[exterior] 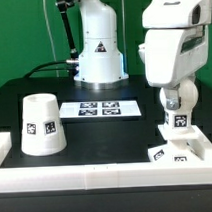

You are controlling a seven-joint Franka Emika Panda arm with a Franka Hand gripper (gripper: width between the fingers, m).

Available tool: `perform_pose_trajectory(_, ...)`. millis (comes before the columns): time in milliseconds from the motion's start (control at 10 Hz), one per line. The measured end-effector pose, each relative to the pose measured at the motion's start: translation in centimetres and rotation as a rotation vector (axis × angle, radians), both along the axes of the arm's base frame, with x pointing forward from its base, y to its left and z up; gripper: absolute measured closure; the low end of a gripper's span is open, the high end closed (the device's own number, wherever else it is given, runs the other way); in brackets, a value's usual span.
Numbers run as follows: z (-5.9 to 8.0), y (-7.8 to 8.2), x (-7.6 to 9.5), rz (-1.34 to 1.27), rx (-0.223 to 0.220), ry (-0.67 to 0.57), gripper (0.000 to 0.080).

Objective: Assemble lamp

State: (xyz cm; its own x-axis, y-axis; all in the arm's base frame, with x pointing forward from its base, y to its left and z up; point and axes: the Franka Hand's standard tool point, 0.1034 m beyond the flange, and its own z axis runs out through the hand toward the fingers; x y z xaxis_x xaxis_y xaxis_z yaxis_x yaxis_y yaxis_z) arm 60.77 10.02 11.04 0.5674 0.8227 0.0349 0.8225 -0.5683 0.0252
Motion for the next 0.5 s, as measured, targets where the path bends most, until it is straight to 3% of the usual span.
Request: perform_pose_trajectory(500,0.03,0.1,0.01,-0.561,0.033,0.012,0.0222)
